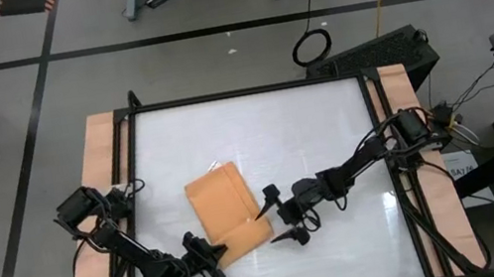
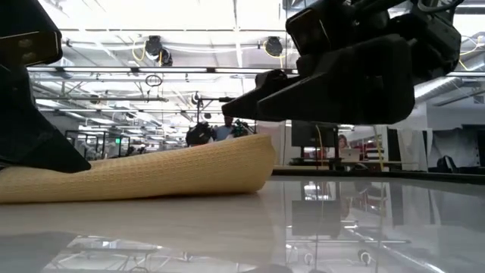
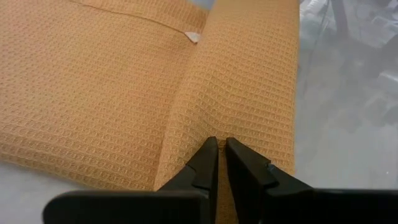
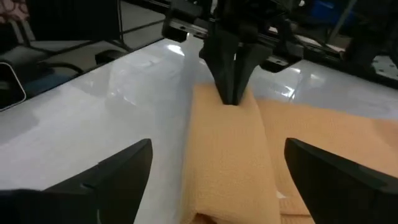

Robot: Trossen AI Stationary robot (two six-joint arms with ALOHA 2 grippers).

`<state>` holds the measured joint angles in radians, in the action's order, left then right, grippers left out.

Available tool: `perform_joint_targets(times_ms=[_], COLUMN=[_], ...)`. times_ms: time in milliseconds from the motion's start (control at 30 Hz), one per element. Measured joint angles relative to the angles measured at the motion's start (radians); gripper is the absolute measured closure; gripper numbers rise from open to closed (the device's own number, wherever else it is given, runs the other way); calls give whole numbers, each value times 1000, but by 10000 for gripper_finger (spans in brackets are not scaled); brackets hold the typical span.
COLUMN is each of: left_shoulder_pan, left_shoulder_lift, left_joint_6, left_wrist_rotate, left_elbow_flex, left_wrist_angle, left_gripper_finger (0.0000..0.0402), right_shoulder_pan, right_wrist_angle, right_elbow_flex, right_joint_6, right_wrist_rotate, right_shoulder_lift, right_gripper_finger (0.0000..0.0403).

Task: Roll towel
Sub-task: Roll the yellow towel

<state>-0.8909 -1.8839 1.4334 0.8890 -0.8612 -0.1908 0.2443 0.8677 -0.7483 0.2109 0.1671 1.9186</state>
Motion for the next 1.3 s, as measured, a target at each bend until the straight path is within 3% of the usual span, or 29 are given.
perform_joint_targets(times_ms=[167,433,733,1000,1200,1300], left_shoulder_pan=[0,0,-5,-45,-50,-50], left_shoulder_lift=[0,0,31,124,17,-33], left_joint_6=[-29,-35,-54,-238,-487,-497], left_wrist_rotate=[-2,-2,-4,119,123,128], left_elbow_flex=[0,0,1,-59,-87,-102], left_wrist_angle=[-1,-3,1,15,126,107], left_gripper_finger=[362,362,356,287,212,170], right_shoulder_pan=[-3,-7,-11,-14,-16,-16], right_wrist_angle=[40,66,34,28,22,18], right_elbow_flex=[-19,-93,-105,-105,-105,-105], right_joint_6=[-75,-73,-159,-184,-191,-196], right_wrist_rotate=[68,12,14,13,13,15], right_shoulder_lift=[67,207,225,224,225,225], right_gripper_finger=[46,46,50,51,51,51])
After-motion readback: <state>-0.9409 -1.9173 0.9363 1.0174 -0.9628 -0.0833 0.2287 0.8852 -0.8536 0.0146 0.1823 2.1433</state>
